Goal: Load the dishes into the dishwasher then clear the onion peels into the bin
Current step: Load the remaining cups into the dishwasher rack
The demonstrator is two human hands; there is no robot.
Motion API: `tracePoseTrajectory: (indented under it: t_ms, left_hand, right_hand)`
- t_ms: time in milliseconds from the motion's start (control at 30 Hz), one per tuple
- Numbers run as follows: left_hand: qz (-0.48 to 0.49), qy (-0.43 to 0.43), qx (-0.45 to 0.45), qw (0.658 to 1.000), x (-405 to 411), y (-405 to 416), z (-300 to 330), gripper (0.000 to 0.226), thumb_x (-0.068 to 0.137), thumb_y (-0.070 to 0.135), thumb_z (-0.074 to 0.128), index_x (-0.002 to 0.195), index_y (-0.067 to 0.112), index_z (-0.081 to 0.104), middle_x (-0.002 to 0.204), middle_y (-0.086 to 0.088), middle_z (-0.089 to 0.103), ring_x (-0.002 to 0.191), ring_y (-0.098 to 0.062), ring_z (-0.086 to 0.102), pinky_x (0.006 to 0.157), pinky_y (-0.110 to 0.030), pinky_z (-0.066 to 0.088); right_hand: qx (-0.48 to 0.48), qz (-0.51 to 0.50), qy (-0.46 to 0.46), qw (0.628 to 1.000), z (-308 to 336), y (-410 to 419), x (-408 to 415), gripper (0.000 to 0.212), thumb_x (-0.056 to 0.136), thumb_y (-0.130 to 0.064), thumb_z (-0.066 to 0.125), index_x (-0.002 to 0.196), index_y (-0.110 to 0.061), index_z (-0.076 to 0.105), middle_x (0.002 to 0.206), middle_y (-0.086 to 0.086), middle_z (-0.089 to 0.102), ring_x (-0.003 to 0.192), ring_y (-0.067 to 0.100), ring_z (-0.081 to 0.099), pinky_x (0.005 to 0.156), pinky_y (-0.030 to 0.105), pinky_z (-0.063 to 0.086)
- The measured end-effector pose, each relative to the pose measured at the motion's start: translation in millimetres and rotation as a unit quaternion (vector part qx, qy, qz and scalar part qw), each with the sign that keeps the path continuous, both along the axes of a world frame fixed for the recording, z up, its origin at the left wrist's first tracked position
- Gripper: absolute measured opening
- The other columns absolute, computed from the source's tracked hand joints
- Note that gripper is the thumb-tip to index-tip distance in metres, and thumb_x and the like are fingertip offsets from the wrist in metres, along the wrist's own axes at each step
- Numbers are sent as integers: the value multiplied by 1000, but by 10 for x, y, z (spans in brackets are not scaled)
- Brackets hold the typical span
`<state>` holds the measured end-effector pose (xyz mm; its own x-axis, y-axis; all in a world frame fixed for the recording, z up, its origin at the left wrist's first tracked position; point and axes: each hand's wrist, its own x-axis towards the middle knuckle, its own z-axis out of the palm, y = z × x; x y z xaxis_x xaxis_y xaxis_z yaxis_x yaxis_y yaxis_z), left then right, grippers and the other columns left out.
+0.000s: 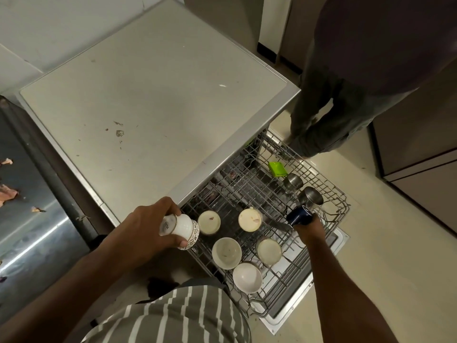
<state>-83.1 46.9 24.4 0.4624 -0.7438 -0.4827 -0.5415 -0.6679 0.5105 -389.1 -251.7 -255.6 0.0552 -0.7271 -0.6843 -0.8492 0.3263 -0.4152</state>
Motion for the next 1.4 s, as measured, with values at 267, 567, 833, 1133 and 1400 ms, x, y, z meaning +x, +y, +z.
tracePoseTrajectory:
  t_ms: [267,567,833,1133,1400]
  left_hand:
    - [6,5,-19,1000,27,60,-66,57,67,50,93,106,40,53,101,20,67,91,-4,66,76,-31,59]
    - [7,14,-36,999,30,-48,-183,47,72,48,89,105,38,56,98,16,69,89,-6,66,76,-37,58]
    - [44,44,-72,996,-76,-167,-219,36,88,43,81,116,28,64,105,12,71,94,-5,68,84,-39,60]
    - [30,99,-98,990,-66,-108,-8,50,92,39,77,139,30,59,132,13,68,108,5,68,82,-12,57]
    - [75,101,-95,988,33,312,101,31,90,42,74,121,38,68,114,17,73,108,4,68,92,-28,61]
  right_hand:
    - [-46,-134,39,989,157,217,150,58,83,-16,83,128,0,51,121,16,62,99,30,66,86,47,62]
    - [-123,212,-369,897,1664,1431,1093,41,96,-26,72,134,-30,59,125,-12,57,108,5,62,87,23,58]
    - [-160,414,-372,815,1762,1697,1384,69,90,-38,76,149,-25,43,139,-7,52,122,9,56,97,31,54]
    - [2,-161,-286,945,1244,987,1262,25,98,-37,69,117,-26,56,119,8,68,93,19,69,74,35,57]
    - [40,-132,-90,986,213,207,1112,60,94,-39,74,135,2,57,125,18,69,114,39,66,99,50,56]
